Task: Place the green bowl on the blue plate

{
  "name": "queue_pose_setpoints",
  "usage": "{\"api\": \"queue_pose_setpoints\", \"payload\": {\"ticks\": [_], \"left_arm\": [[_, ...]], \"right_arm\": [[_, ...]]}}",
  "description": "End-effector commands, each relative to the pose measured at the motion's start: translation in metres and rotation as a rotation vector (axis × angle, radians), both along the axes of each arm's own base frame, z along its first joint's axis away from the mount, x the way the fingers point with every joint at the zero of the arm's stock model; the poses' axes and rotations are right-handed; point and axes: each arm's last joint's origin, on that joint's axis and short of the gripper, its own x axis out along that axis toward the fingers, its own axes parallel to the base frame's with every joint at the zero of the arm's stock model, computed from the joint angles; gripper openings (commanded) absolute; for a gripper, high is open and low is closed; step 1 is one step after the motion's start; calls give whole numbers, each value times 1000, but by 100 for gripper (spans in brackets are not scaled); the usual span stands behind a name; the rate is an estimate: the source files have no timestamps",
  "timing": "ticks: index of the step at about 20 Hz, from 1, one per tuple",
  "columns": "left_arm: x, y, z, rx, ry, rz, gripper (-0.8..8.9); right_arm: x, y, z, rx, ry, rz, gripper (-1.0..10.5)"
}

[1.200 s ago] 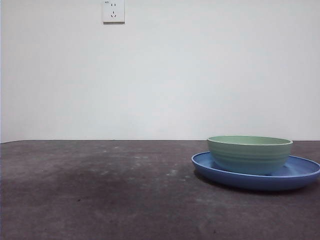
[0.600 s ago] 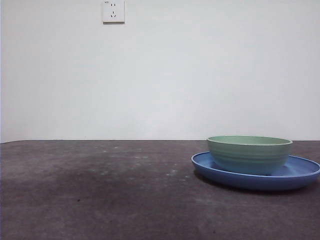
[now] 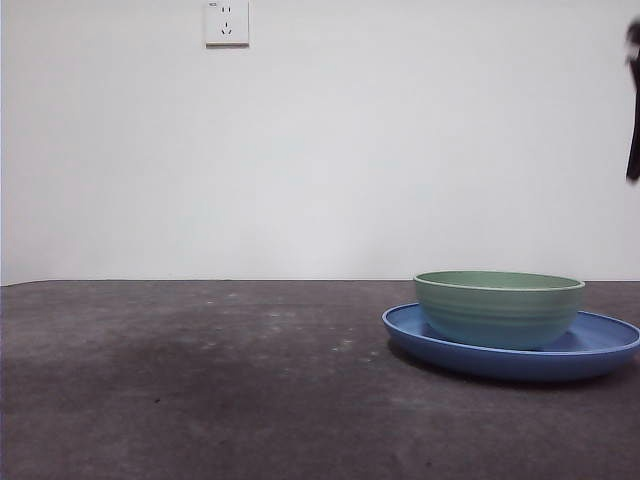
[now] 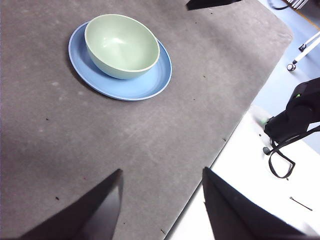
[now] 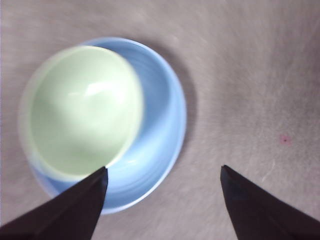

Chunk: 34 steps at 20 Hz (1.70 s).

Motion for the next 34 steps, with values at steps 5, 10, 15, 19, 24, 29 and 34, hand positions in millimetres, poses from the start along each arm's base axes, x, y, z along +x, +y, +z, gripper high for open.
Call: {"api": "queue_pose_setpoints", "payload": {"ticks": [5,10,15,19,24,29,34], "left_arm": [[1,-2,2,-2,-23,-21,249],[1,-2,2,-2,-22,-20,249],[1,-2,2,-3,-22,-20,249],[1,-2,2,-3,-22,-20,249],[1,-2,2,-2,-23,-20,250],[1,-2,2,-2,-22,-20,250],[1,-2,2,-2,-22,-20,250]], "right_arm": [[46,-2,-43,46,74,34,315],[66,-3,-74,54,130,37,252],[76,0,-92,83,155,58,244],[80,2,-102,99,171,72,181],[81,2,-102,94,160,70,12],[81,0,-100,96,156,60,12],[75,-2,-78,131,81,60,12]]}}
